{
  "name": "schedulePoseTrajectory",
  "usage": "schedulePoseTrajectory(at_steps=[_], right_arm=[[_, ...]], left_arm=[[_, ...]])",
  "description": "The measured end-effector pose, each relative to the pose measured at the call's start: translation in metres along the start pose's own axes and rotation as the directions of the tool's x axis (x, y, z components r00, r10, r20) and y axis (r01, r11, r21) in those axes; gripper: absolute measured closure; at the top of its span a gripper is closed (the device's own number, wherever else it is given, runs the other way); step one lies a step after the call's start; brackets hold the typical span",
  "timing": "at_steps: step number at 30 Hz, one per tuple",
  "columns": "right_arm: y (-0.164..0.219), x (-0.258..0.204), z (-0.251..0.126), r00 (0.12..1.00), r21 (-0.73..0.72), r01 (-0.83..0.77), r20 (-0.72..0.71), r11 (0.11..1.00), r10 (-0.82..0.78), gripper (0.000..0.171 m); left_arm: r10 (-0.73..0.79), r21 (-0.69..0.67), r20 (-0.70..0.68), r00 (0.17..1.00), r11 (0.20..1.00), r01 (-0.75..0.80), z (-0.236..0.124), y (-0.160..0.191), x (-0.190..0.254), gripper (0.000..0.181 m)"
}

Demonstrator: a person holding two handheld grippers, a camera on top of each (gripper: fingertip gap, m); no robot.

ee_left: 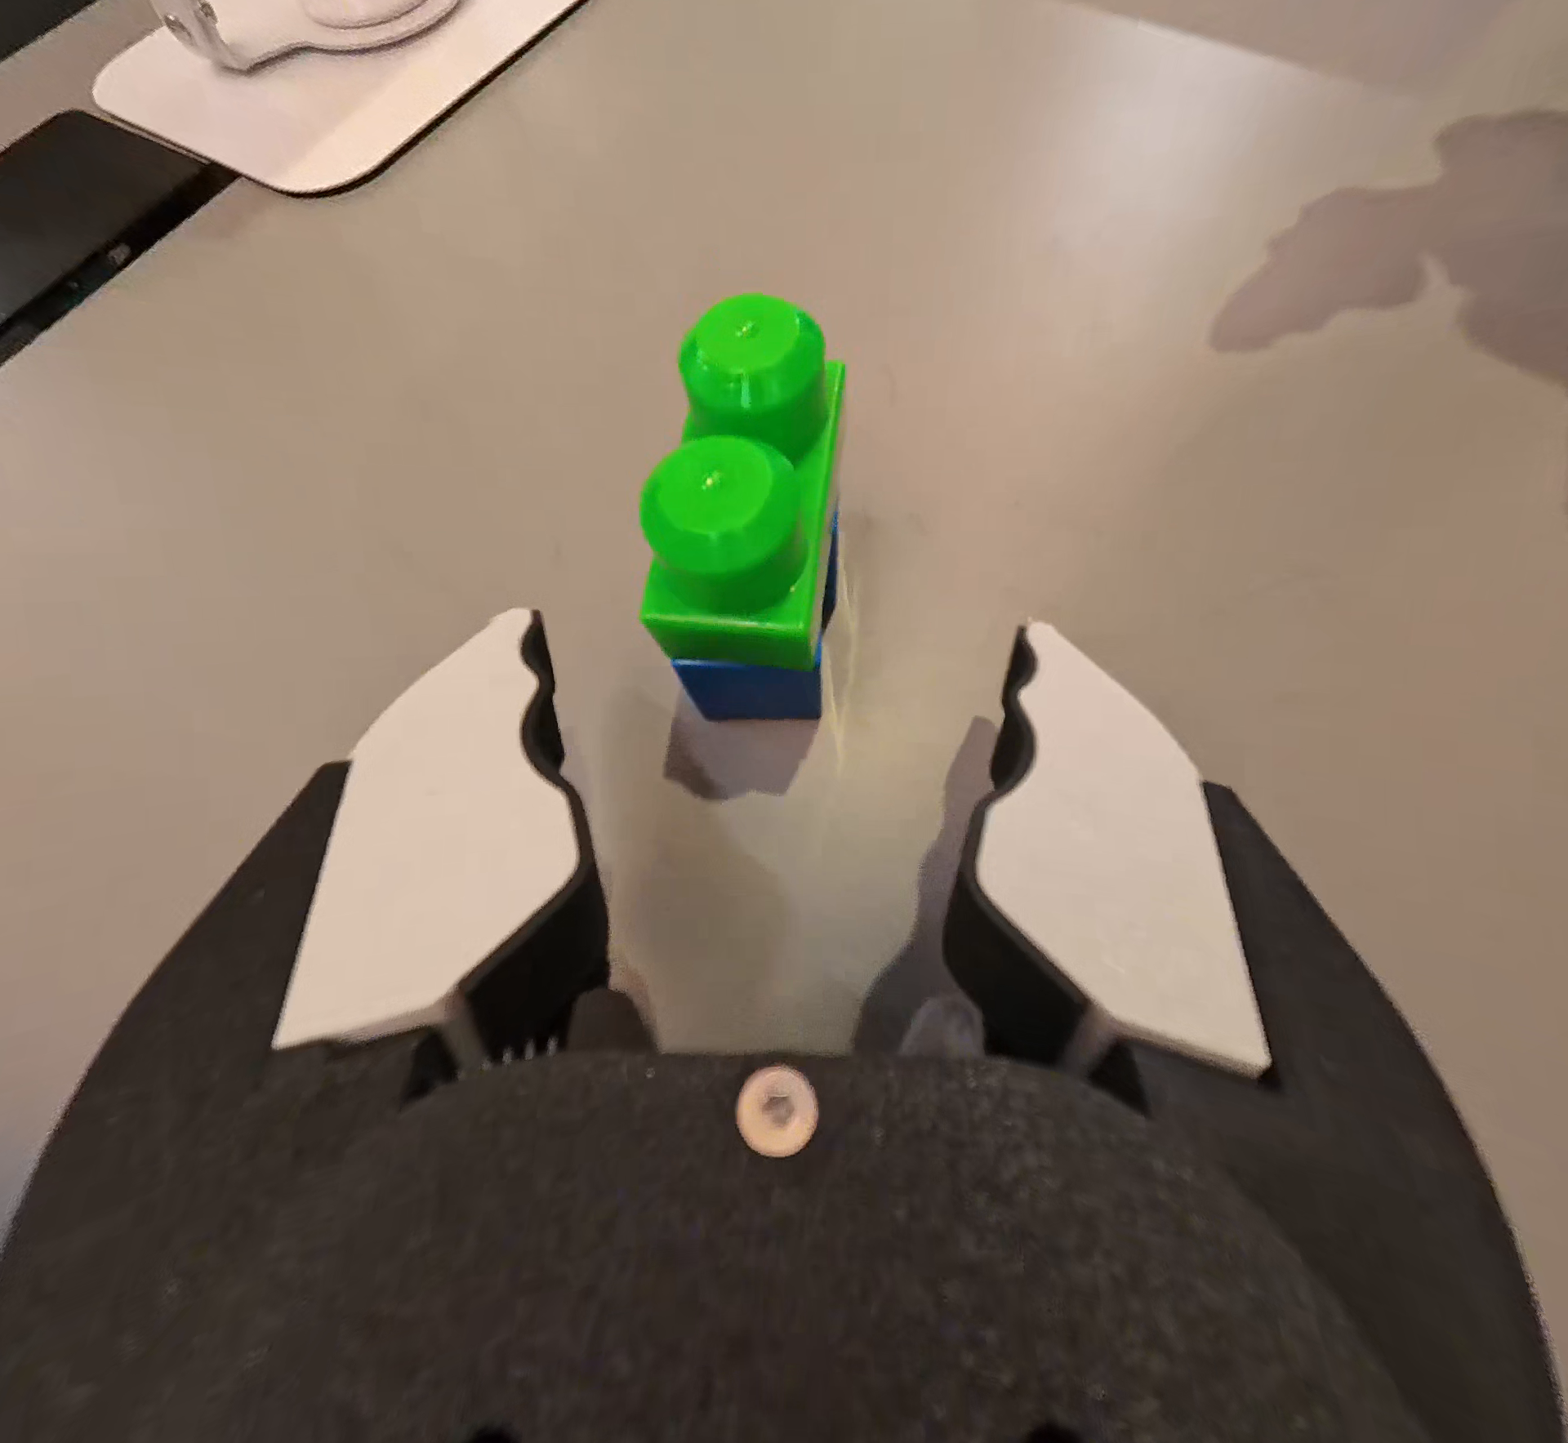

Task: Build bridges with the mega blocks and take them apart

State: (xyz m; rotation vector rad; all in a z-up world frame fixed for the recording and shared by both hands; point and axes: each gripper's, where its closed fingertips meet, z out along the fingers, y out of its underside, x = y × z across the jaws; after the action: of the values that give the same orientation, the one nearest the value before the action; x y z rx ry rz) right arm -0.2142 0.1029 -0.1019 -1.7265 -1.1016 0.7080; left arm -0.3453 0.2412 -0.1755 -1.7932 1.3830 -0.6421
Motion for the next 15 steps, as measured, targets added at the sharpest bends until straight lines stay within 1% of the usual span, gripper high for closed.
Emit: schedulePoseTrajectory(at_steps=[1,3,5,7,8,9,12,15], right_arm=[[0.0,0.001,0.002,1.0,-0.005,-0.004,0.005,1.0,0.004,0.075],[-0.002,0.003,0.004,1.0,-0.009,-0.002,0.004,1.0,0.002,0.076],[-0.003,0.003,0.006,1.0,-0.017,0.009,0.004,1.0,-0.009,0.076],[-0.003,0.004,0.008,1.0,-0.023,0.015,0.004,1.0,-0.015,0.076],[-0.003,0.004,0.01,1.0,-0.026,0.014,0.007,1.0,-0.014,0.076],[-0.003,0.004,0.011,1.0,-0.029,0.017,0.007,0.999,-0.017,0.076],[-0.004,0.011,0.015,1.0,-0.026,0.028,0.006,0.999,-0.027,0.078],[-0.01,0.022,0.021,1.0,-0.003,0.027,0.005,1.0,-0.027,0.078]], left_arm=[[0.012,-0.022,-0.015,1.0,1.0,-0.012,0.004,0.001,0.002,0.088],[0.019,-0.092,-0.035,0.999,0.995,-0.022,0.013,0.007,0.002,0.092],[0.024,-0.162,-0.042,0.999,0.986,-0.03,0.021,0.016,0.0,0.104],[0.007,-0.192,-0.085,0.996,0.981,-0.023,0.025,0.018,0.003,0.115],[0.006,-0.192,-0.094,0.996,0.981,-0.024,0.026,0.018,0.003,0.13],[0.009,-0.19,-0.099,0.995,0.981,-0.027,0.026,0.017,0.002,0.139],[0.01,-0.187,-0.106,0.994,0.982,-0.029,0.027,0.015,0.003,0.14],[-0.025,-0.115,-0.183,0.983,0.993,0.003,0.018,-0.004,0.023,0.14]])
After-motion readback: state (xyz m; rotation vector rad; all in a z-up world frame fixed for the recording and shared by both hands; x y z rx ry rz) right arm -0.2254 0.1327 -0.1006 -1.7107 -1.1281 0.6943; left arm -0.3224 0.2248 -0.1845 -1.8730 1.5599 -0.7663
